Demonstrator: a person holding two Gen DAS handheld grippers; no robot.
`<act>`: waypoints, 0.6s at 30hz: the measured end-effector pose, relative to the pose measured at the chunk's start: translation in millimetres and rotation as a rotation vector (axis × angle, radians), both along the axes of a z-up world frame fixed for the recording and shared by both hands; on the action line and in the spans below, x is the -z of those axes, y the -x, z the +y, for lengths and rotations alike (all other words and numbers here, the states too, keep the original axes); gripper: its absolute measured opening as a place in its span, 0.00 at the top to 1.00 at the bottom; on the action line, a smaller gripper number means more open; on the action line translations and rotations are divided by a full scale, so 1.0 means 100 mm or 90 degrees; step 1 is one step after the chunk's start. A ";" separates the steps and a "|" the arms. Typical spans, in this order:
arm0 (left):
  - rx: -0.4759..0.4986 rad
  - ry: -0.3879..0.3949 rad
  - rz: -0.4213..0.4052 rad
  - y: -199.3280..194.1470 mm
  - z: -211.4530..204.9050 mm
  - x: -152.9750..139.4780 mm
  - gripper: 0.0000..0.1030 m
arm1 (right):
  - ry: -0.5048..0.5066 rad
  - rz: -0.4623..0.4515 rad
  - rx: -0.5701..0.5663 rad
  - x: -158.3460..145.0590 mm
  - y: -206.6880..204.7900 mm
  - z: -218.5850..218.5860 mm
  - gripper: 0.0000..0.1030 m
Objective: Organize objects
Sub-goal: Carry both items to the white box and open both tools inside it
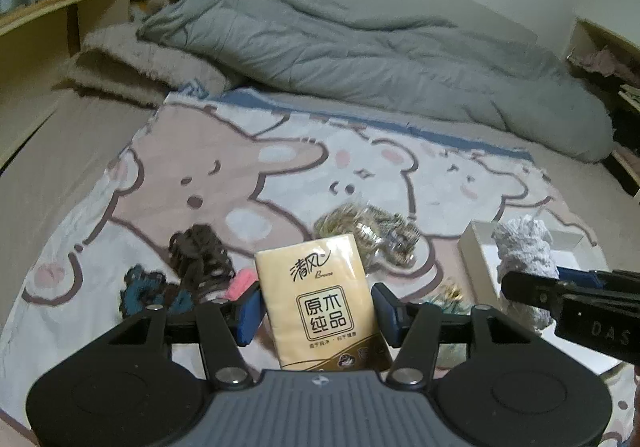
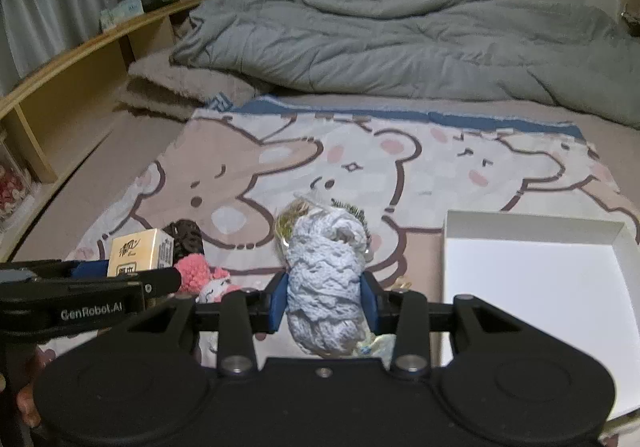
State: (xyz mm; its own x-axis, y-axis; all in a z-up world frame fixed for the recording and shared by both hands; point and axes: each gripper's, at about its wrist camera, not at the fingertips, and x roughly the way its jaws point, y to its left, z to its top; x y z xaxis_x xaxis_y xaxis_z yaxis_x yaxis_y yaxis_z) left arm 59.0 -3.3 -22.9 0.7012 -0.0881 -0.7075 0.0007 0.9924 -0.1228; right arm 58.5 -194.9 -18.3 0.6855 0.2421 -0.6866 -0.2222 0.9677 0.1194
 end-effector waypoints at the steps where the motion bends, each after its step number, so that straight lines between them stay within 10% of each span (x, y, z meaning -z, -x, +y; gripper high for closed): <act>1: 0.002 -0.003 -0.007 0.00 -0.03 -0.03 0.44 | 0.000 -0.005 0.002 -0.02 0.01 -0.02 0.62; 18: 0.108 -0.022 -0.081 -0.50 -1.00 -0.34 0.44 | 0.021 -0.050 0.105 -0.27 -0.35 -0.91 0.61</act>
